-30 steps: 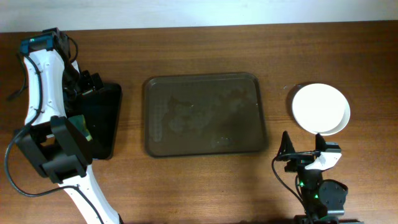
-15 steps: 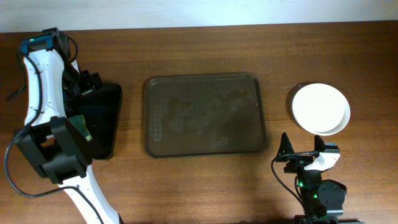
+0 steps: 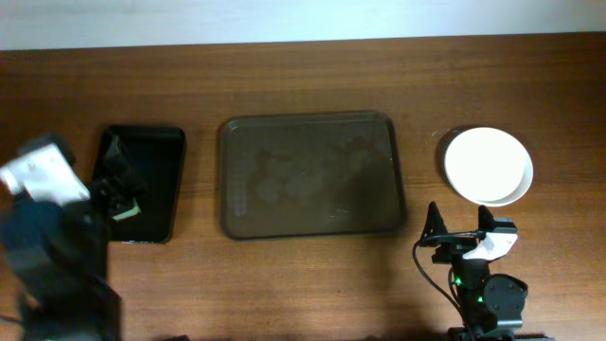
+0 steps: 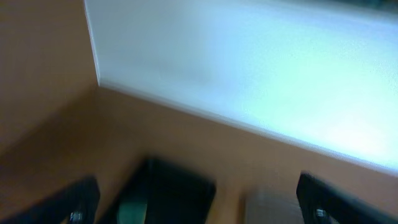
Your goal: Clean dirty plates on tray and stack at the side
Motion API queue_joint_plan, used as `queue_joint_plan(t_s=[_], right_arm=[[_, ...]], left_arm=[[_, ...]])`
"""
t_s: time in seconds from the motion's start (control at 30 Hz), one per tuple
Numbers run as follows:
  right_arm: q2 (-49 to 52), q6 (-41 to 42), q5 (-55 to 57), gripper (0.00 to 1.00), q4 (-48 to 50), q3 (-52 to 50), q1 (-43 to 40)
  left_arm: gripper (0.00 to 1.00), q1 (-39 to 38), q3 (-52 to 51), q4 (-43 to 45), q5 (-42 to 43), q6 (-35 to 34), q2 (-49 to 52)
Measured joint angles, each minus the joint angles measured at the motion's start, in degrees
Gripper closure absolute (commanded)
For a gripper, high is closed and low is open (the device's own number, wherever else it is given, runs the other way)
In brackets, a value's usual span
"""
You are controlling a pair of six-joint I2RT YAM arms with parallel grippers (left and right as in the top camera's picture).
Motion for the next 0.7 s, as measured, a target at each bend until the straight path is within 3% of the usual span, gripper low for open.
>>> queue_joint_plan(t_s=[0.03, 0.13, 0.23, 0.37, 0.5, 0.7], right_arm=[[0.02, 0.0, 0.02, 0.02, -0.07, 0.0, 0.0], [0.07, 0.0, 0.0, 0.02, -0.07, 0.0, 0.0], [0.09, 0.0, 0.02, 0.02, -0.07, -0.02, 0.0], [0.13, -0.02, 0.02, 0.02, -0.07, -0.02, 0.0], [0.11, 0.0, 0.02, 0.02, -0.07, -0.02, 0.0], [0.11, -0.02, 0.02, 0.02, -0.07, -0.02, 0.0]], left_arm=[[0.01, -1.51, -13.9, 7.34, -0.2, 1.42, -9.55], [0.01, -7.08, -38.07, 24.46, -0.55, 9.75, -26.84], [0.01, -7.96, -51.69, 33.44, -0.9, 12.61, -36.72], [0.01, -7.96, -59.84, 33.92, -2.08, 13.68, -43.34], [0.01, -7.96, -61.11, 29.07, -2.36, 14.95, -44.19], [0.01, -7.96, -61.11, 29.07, -2.36, 14.99, -44.19]])
